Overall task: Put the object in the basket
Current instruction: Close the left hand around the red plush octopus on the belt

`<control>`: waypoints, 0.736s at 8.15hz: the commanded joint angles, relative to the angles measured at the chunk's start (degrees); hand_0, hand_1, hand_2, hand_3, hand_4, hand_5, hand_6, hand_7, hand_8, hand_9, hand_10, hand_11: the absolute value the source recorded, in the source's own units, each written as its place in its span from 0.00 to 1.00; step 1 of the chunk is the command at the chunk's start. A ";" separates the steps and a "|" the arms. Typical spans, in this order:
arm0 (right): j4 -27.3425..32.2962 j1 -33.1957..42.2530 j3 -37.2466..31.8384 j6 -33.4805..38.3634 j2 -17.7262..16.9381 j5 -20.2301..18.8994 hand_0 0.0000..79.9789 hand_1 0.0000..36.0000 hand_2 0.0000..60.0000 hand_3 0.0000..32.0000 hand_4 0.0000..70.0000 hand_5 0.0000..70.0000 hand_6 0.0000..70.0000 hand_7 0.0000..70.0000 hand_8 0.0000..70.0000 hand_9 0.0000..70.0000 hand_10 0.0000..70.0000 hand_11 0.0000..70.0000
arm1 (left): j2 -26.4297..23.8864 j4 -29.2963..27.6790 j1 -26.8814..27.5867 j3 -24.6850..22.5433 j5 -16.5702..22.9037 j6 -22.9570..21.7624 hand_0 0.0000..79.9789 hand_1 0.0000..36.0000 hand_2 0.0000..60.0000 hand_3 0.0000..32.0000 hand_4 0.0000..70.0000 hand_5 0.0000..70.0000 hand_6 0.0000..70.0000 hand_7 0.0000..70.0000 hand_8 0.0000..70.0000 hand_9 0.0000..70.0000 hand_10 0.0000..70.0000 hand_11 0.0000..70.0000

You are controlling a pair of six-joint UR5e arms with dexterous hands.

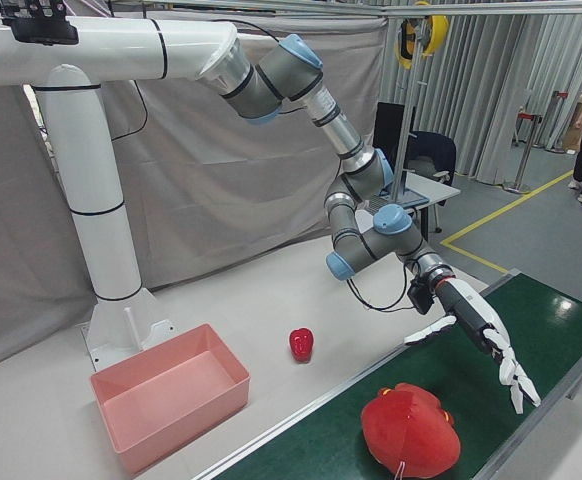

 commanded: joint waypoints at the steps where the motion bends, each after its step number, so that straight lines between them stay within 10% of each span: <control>1: 0.00 -0.08 -0.03 0.00 0.00 0.00 0.00 0.00 0.00 0.00 0.00 0.00 0.00 0.00 0.00 0.00 0.00 0.00 | -0.50 0.00 0.46 0.07 -0.19 1.81 0.67 0.42 0.00 0.73 0.00 0.42 0.05 0.12 0.20 0.20 0.03 0.07; 6: 0.00 0.00 0.06 0.00 0.00 0.00 0.00 0.00 0.00 0.00 0.00 0.00 0.00 0.00 0.00 0.00 0.00 0.00 | -0.33 -0.53 4.68 2.08 -3.36 1.90 0.65 0.37 0.01 0.68 0.00 0.41 0.06 0.12 0.22 0.20 0.03 0.07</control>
